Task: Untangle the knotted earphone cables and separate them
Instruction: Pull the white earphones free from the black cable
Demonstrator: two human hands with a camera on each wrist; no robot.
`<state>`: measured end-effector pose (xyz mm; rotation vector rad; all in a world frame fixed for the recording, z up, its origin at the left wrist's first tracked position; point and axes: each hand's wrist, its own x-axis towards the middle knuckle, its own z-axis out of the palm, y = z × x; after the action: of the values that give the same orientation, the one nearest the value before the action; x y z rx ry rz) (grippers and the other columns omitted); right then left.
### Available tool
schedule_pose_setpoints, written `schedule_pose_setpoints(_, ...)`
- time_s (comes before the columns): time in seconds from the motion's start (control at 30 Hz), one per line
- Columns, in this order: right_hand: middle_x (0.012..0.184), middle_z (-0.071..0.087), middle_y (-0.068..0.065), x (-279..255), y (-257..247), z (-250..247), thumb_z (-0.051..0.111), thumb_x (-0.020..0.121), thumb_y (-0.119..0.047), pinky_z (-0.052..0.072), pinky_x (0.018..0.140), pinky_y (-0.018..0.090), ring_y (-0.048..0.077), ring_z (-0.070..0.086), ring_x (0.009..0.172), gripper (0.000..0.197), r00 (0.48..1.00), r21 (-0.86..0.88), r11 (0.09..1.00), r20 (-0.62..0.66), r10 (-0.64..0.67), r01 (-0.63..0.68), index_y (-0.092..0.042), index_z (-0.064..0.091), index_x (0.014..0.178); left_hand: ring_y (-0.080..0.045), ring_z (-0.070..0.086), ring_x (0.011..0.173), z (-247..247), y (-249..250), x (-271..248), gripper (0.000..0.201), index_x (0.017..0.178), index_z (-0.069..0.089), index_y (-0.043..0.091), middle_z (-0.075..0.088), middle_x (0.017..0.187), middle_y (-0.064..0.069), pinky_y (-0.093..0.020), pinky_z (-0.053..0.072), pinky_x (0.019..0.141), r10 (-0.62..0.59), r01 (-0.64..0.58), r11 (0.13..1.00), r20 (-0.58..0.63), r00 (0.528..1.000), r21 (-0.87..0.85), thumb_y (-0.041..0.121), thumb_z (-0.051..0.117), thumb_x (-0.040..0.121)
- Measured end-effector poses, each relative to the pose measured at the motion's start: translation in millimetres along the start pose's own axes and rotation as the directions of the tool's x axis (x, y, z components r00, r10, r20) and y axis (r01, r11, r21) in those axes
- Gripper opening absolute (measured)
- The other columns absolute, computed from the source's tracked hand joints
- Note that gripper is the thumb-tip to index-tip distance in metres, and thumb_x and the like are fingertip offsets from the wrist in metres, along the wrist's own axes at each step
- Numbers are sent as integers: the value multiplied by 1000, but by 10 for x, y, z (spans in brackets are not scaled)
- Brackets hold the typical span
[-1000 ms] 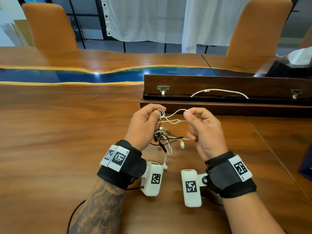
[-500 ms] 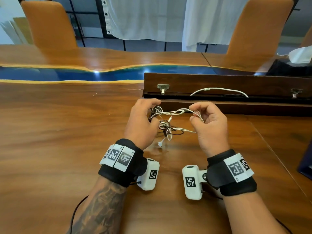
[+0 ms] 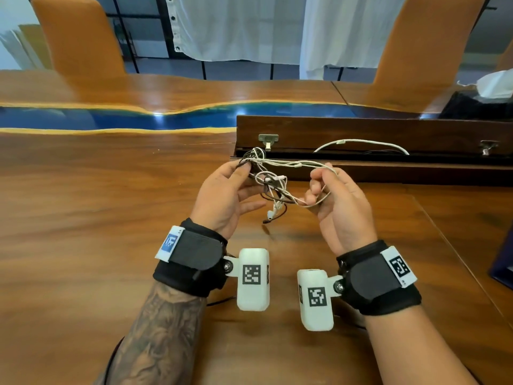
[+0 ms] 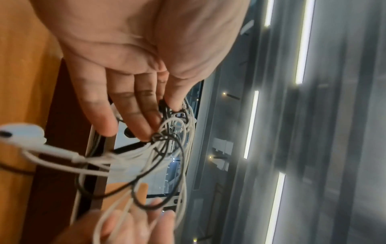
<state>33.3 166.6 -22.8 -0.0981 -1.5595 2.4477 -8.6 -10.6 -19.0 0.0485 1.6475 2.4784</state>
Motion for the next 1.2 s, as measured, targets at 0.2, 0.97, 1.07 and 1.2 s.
schedule_pose_setpoints(0.2, 65, 45, -5, 1, 39, -43, 55, 100, -9, 47, 57, 26, 10, 38, 55, 12, 999, -201, 979, 1, -42, 42, -16, 64, 96, -25, 62, 77, 20, -34, -2, 41, 131, 54, 0, 68, 84, -8, -43, 51, 75, -15, 12, 998, 51, 999, 55, 31, 44, 106)
schedule_pose_setpoints(0.97, 95, 64, -13, -43, 68, -48, 72, 88, -5, 53, 72, 36, 13, 59, 81, 27, 911, -516, 753, 292, -292, 408, -27, 62, 101, -21, 63, 84, 64, -58, -33, 37, 130, 59, 13, 69, 106, -12, -33, 59, 63, 64, -84, 990, 173, 983, 114, 12, 66, 93)
schedule_pose_setpoints(1.07, 98, 65, -3, -69, 50, -36, 75, 89, -15, 54, 75, 34, 20, 61, 87, 22, 911, -513, 759, 310, -270, 400, -26, 65, 106, -21, 63, 84, 67, -70, -25, 40, 128, 61, 13, 67, 106, -15, -34, 59, 63, 67, -86, 988, 147, 987, 126, 15, 70, 89)
schedule_pose_setpoints(1.2, 96, 65, 1, -52, 58, -48, 76, 89, -18, 55, 77, 34, 20, 62, 88, 25, 921, -572, 728, 311, -234, 378, -28, 67, 110, -21, 68, 83, 81, -56, -50, 54, 126, 63, 12, 72, 101, -12, -33, 59, 63, 76, -95, 988, 151, 986, 125, 27, 77, 75)
